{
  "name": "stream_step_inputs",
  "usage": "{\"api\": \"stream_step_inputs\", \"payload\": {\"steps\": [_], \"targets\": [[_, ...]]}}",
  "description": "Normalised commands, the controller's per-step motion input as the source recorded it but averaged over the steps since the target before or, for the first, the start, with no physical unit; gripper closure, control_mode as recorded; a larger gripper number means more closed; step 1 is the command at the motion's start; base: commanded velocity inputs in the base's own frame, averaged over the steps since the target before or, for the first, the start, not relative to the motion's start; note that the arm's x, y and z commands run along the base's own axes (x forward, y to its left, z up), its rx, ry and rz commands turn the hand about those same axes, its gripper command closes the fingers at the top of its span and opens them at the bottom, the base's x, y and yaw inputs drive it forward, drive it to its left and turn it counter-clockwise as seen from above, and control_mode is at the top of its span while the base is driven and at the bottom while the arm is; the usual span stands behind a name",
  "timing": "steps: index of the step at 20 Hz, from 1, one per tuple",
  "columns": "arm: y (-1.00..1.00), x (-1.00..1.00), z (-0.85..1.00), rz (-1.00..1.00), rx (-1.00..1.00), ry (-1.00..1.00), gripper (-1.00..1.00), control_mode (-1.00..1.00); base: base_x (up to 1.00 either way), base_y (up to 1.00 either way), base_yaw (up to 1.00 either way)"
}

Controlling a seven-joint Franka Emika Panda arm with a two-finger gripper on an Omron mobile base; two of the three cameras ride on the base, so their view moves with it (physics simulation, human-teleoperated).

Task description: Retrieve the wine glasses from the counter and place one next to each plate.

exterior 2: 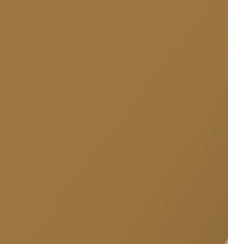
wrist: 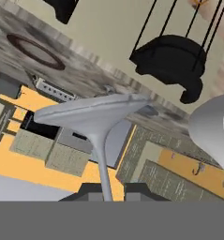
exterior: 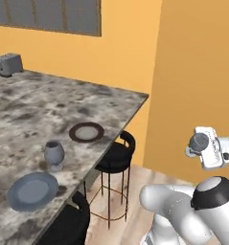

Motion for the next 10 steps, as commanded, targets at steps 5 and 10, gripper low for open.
{"api": "stream_step_inputs", "payload": {"steps": [5, 10], "targets": [[0.0, 0.0, 0.0, 0.0, 0.0, 0.0, 1.0, 1.0, 0.46, -0.44, 0.67], [0.0, 0.0, 0.0, 0.0, 0.0, 0.0, 1.0, 1.0, 0.07, -0.52, 0.69]]}}
